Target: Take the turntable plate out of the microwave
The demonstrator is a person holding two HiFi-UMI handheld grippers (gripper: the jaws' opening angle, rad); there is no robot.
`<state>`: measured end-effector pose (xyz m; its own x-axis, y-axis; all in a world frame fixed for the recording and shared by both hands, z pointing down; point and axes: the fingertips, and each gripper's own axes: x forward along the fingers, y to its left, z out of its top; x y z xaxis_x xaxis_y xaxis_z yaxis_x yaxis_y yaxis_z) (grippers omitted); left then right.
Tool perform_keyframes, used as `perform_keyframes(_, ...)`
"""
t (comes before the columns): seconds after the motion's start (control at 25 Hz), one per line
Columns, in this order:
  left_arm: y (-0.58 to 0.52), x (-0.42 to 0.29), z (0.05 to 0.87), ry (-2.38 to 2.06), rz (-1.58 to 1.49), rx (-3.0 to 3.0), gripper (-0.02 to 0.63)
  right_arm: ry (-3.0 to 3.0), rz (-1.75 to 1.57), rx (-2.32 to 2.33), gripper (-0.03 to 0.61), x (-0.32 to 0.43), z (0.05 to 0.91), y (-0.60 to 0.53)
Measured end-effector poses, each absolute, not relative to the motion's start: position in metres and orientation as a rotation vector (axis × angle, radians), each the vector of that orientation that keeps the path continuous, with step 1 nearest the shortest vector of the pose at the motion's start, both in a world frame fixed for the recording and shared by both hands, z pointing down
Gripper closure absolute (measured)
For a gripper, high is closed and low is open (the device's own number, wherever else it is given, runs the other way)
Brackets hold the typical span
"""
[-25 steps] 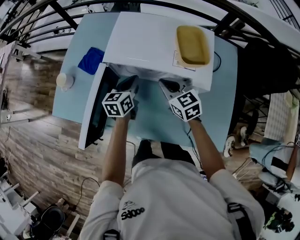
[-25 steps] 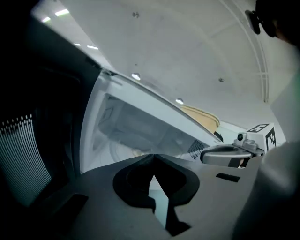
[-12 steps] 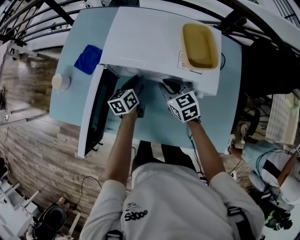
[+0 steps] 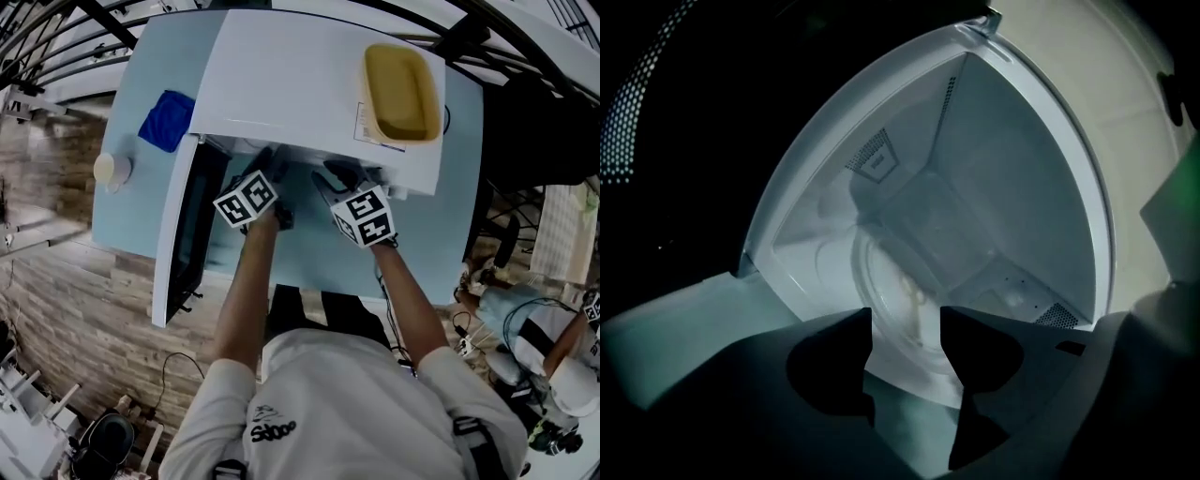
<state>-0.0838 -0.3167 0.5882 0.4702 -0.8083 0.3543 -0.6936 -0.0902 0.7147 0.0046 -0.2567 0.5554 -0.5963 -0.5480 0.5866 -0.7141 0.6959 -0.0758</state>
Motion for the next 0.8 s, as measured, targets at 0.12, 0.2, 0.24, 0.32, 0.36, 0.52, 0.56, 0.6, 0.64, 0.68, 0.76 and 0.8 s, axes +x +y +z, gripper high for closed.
perform_keyframes(0.12, -0.321, -0.083, 0.589, -1.263, -0.211, 1.755, 0.382, -2.359, 0.414, 0.966, 0.477, 0.004, 0.561, -0.256)
perform_keyframes(0.2, -0.323, -0.084, 0.589, -1.266, -0.235, 1.709, 0.385, -2.356, 0.426, 0.971, 0.477, 0.003, 0.563, -0.256)
perform_keyframes(0.24, -0.324, -0.084, 0.589, -1.265, -0.251, 1.688, 0.385, -2.356, 0.432, 0.974, 0.477, 0.002, 0.563, -0.255)
perform_keyframes(0.32, -0.325, -0.085, 0.588, -1.263, -0.285, 1.659, 0.385, -2.355, 0.441, 0.978, 0.477, 0.001, 0.565, -0.254)
perform_keyframes(0.36, -0.325, -0.085, 0.588, -1.262, -0.296, 1.650, 0.385, -2.354, 0.446, 0.980, 0.477, 0.000, 0.566, -0.254)
perform_keyframes(0.52, -0.326, -0.087, 0.589, -1.242, -0.336, 1.622, 0.391, -2.355, 0.486, 0.986, 0.474, -0.001, 0.571, -0.251)
perform_keyframes(0.56, -0.326, -0.088, 0.589, -1.235, -0.349, 1.611, 0.401, -2.356, 0.501, 0.989, 0.472, -0.002, 0.573, -0.250)
perform_keyframes(0.6, -0.326, -0.089, 0.590, -1.227, -0.362, 1.600, 0.417, -2.357, 0.522, 0.996, 0.472, -0.002, 0.575, -0.249)
perform_keyframes(0.64, -0.325, -0.090, 0.590, -1.216, -0.376, 1.592, 0.425, -2.360, 0.550, 1.006, 0.472, -0.003, 0.576, -0.249)
perform_keyframes(0.68, -0.324, -0.091, 0.591, -1.205, -0.388, 1.589, 0.432, -2.366, 0.585, 1.021, 0.472, -0.004, 0.577, -0.249)
perform_keyframes(0.76, -0.323, -0.091, 0.590, -1.184, -0.402, 1.594, 0.446, -2.382, 0.675, 1.051, 0.471, -0.007, 0.579, -0.251)
perform_keyframes(0.8, -0.323, -0.090, 0.589, -1.176, -0.404, 1.602, 0.453, -2.390, 0.734, 1.063, 0.465, -0.009, 0.580, -0.252)
